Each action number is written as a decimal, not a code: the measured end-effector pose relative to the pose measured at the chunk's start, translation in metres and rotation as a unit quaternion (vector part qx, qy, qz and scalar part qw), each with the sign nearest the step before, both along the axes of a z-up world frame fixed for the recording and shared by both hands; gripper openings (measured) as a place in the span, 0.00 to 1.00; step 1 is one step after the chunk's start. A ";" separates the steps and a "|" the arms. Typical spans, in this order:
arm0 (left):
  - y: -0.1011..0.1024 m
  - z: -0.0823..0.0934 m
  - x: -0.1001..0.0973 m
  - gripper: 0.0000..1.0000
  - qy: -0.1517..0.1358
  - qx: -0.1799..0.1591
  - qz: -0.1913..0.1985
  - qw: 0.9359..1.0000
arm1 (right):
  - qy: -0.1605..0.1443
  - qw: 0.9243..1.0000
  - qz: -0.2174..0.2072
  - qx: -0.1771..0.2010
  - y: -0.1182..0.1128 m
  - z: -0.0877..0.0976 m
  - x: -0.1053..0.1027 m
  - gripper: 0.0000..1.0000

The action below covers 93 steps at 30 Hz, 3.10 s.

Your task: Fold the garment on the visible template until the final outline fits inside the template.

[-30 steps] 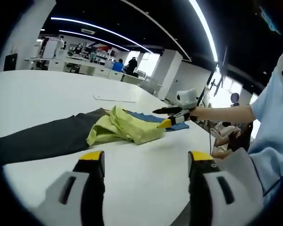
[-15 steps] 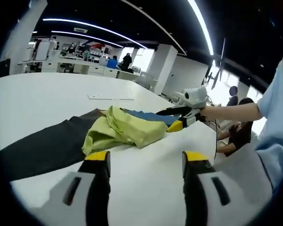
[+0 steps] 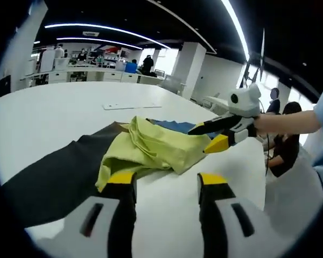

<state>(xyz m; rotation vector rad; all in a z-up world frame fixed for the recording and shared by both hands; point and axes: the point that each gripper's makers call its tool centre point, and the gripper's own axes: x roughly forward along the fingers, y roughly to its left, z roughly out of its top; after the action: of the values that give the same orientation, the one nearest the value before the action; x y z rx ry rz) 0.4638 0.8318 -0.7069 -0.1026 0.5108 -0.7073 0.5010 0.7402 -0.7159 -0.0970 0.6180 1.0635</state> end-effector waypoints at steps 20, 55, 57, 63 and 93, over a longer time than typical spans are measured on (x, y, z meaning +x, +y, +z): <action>-0.028 -0.024 0.041 0.19 0.017 0.001 0.021 1.000 | 0.053 0.998 -0.024 0.001 0.014 -0.029 0.009 0.18; 0.017 0.032 -0.020 0.00 -0.027 -0.006 0.026 0.999 | 0.040 0.999 -0.023 0.004 -0.046 0.032 -0.044 0.00; 0.022 0.033 -0.030 0.00 -0.027 0.004 0.022 0.999 | 0.039 0.999 -0.022 0.000 -0.053 0.035 -0.052 0.00; 0.041 0.033 -0.056 0.00 -0.024 0.025 0.016 0.999 | 0.040 0.999 -0.024 -0.003 -0.070 0.042 -0.073 0.00; 0.075 -0.026 -0.161 0.00 0.077 0.104 -0.063 0.990 | 0.099 0.988 0.008 -0.117 -0.168 -0.017 -0.168 0.00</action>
<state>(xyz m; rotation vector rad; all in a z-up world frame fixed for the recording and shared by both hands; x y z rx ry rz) 0.3031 0.9072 -0.7330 0.0713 0.7413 -0.7681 0.3329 0.5721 -0.7331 -0.2026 0.9228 1.0188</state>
